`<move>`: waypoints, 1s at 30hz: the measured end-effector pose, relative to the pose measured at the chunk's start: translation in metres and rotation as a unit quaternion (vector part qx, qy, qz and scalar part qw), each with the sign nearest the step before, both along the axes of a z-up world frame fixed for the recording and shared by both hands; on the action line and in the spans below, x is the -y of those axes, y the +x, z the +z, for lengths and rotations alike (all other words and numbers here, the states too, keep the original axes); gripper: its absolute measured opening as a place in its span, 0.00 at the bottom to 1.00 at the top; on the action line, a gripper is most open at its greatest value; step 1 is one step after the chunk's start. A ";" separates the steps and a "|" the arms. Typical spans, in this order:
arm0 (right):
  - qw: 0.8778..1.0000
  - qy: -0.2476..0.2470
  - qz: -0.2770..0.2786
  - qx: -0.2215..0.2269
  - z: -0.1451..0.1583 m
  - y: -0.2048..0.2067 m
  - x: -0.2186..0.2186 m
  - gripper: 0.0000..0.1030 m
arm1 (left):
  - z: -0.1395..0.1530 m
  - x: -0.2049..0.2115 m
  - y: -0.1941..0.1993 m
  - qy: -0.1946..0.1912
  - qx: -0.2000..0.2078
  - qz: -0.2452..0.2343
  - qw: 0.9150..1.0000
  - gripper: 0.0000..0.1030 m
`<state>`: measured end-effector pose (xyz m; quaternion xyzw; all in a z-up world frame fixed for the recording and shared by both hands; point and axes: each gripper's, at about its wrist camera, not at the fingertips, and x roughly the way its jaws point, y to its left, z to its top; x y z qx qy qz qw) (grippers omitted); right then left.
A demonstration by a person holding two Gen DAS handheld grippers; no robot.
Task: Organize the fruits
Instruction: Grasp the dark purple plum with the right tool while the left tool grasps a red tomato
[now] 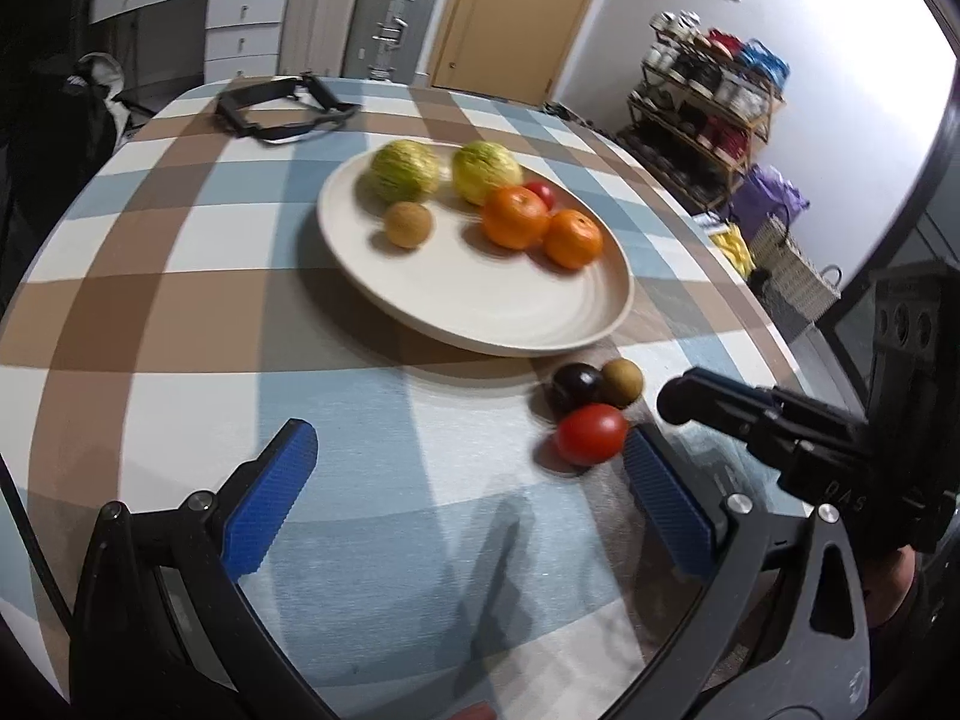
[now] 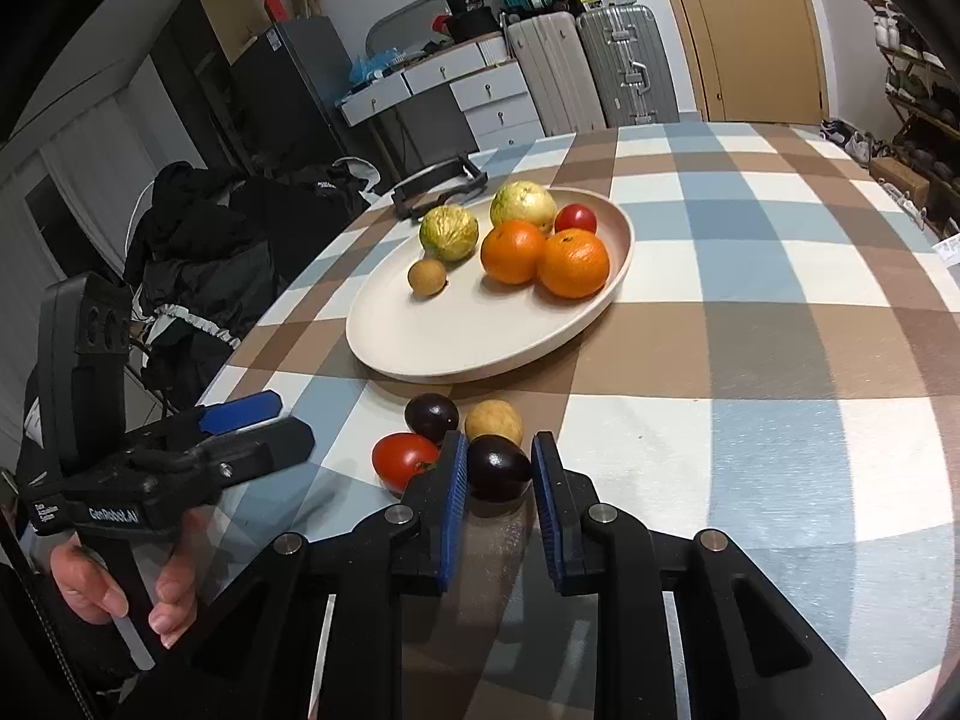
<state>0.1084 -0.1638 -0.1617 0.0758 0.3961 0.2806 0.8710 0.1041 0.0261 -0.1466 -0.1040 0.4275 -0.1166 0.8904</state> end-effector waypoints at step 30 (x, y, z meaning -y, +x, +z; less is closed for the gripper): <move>0.999 0.036 -0.034 0.012 0.003 -0.009 0.054 0.22 | -0.011 0.044 0.020 -0.031 -0.030 -0.091 0.995 0.29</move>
